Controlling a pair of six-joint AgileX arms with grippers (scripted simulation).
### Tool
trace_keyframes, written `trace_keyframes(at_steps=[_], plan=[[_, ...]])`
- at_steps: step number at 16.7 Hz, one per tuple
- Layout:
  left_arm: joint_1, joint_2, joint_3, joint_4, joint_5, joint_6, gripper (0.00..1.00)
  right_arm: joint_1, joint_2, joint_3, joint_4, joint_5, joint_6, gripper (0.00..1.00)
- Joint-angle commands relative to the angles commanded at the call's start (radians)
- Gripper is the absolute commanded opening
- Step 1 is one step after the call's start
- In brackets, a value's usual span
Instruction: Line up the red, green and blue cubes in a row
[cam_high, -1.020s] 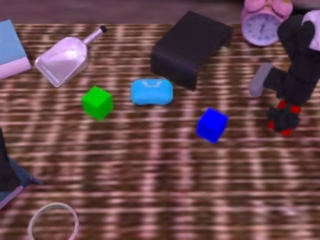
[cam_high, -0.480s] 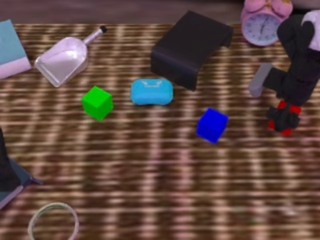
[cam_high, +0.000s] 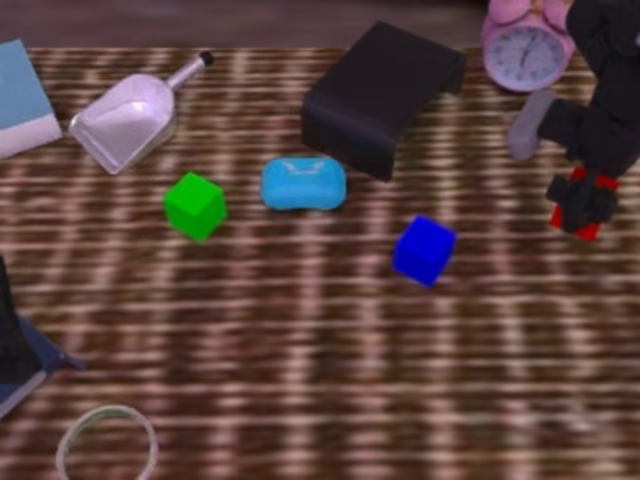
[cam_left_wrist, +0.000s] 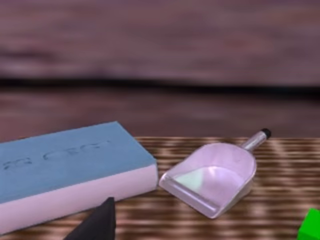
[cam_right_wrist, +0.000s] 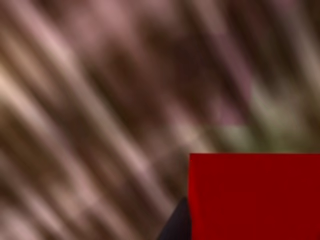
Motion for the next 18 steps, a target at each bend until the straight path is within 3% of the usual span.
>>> trace_keyframes(at_steps=[9, 13, 18], plan=[[0.0, 0.0, 0.0, 0.0, 0.0, 0.0, 1.0, 0.034, -0.009, 0.047, -0.049, 0.0, 0.013, 0.0], [0.0, 0.0, 0.0, 0.0, 0.0, 0.0, 1.0, 0.216, 0.026, 0.12, -0.089, 0.0, 0.073, 0.0], [0.0, 0.0, 0.0, 0.0, 0.0, 0.0, 1.0, 0.565, 0.078, 0.227, -0.159, -0.002, 0.188, 0.0]])
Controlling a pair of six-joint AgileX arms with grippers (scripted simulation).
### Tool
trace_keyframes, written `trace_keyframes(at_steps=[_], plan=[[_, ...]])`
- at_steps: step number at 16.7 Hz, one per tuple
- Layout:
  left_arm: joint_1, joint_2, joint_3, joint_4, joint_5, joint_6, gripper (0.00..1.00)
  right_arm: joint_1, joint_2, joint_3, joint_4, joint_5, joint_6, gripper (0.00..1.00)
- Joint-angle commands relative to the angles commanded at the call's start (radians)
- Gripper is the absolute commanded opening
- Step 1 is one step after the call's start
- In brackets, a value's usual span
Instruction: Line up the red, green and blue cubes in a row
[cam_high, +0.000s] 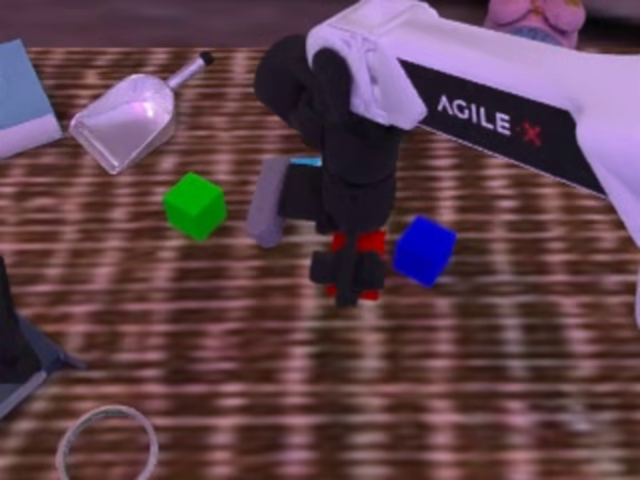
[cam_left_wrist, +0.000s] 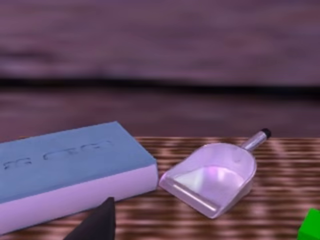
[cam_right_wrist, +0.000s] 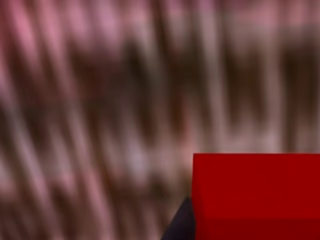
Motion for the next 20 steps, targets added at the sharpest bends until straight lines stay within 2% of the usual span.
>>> trace_keyframes(at_steps=[3, 6, 13, 20], plan=[[0.0, 0.0, 0.0, 0.0, 0.0, 0.0, 1.0, 0.175, 0.017, 0.054, -0.03, 0.0, 0.062, 0.0], [0.0, 0.0, 0.0, 0.0, 0.0, 0.0, 1.0, 0.26, 0.021, 0.085, -0.043, 0.003, 0.099, 0.0], [0.0, 0.0, 0.0, 0.0, 0.0, 0.0, 1.0, 0.267, 0.019, 0.068, -0.025, 0.002, 0.102, 0.0], [0.0, 0.0, 0.0, 0.0, 0.0, 0.0, 1.0, 0.268, 0.055, -0.118, 0.2, 0.004, 0.105, 0.0]])
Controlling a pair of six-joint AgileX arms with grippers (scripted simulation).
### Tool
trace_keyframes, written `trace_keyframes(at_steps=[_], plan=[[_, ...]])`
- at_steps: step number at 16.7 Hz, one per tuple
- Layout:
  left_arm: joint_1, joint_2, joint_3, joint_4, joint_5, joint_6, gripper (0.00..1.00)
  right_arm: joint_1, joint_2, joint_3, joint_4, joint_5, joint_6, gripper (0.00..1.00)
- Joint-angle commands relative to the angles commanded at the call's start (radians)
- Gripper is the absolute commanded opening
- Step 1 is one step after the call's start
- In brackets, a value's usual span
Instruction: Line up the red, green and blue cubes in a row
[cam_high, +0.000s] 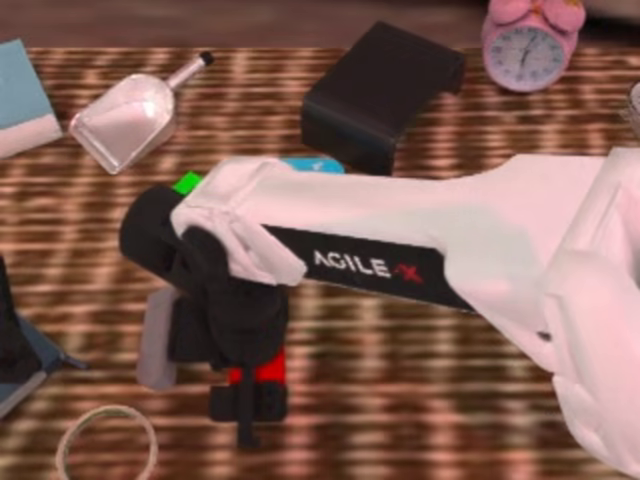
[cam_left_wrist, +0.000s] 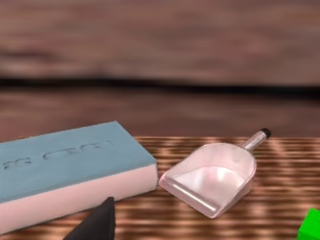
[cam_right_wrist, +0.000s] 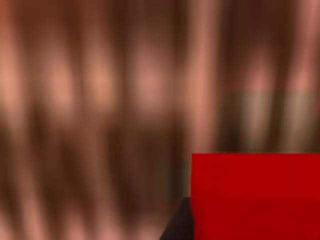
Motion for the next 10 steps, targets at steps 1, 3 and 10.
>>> trace_keyframes(at_steps=[1, 3, 10], plan=[[0.0, 0.0, 0.0, 0.0, 0.0, 0.0, 1.0, 0.001, 0.003, -0.007, 0.007, 0.0, 0.0, 0.0], [0.0, 0.0, 0.0, 0.0, 0.0, 0.0, 1.0, 0.001, 0.003, -0.007, 0.007, 0.0, 0.0, 0.0], [0.0, 0.0, 0.0, 0.0, 0.0, 0.0, 1.0, 0.001, 0.003, -0.007, 0.007, 0.0, 0.0, 0.45]])
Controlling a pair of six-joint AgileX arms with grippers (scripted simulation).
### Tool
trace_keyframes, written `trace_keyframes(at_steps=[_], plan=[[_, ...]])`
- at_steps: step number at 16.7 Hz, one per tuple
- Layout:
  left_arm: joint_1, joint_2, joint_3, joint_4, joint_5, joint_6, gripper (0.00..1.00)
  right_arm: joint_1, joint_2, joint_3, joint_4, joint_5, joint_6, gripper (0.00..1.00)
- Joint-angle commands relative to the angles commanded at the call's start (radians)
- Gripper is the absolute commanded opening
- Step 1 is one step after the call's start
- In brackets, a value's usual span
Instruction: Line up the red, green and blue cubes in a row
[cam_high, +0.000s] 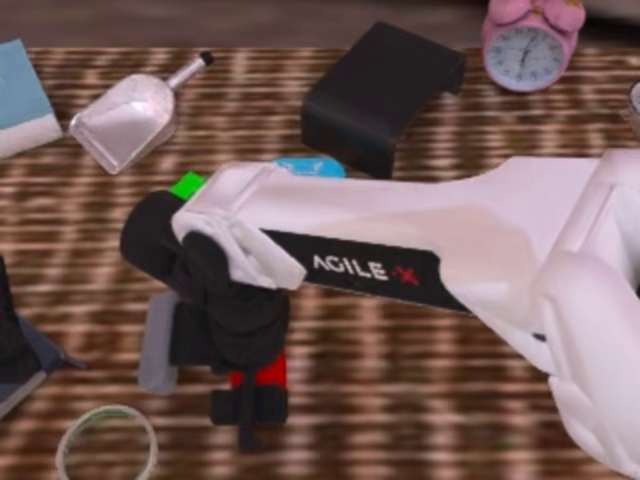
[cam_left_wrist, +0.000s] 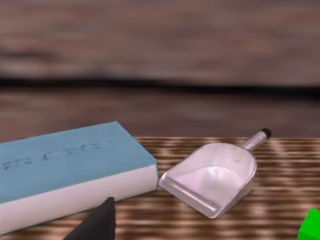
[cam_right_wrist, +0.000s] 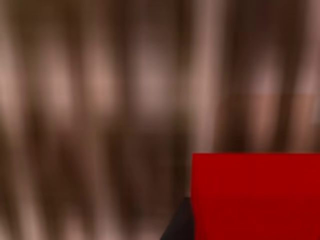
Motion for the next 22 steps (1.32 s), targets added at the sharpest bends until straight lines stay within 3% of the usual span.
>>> trace_keyframes(at_steps=[7, 17, 22], plan=[[0.0, 0.0, 0.0, 0.0, 0.0, 0.0, 1.0, 0.0, 0.0, 0.0, 0.0, 0.0, 0.0, 0.98], [0.0, 0.0, 0.0, 0.0, 0.0, 0.0, 1.0, -0.001, -0.001, 0.004, -0.004, 0.0, -0.001, 1.0], [0.0, 0.0, 0.0, 0.0, 0.0, 0.0, 1.0, 0.004, -0.026, 0.126, -0.159, -0.001, -0.002, 1.0]])
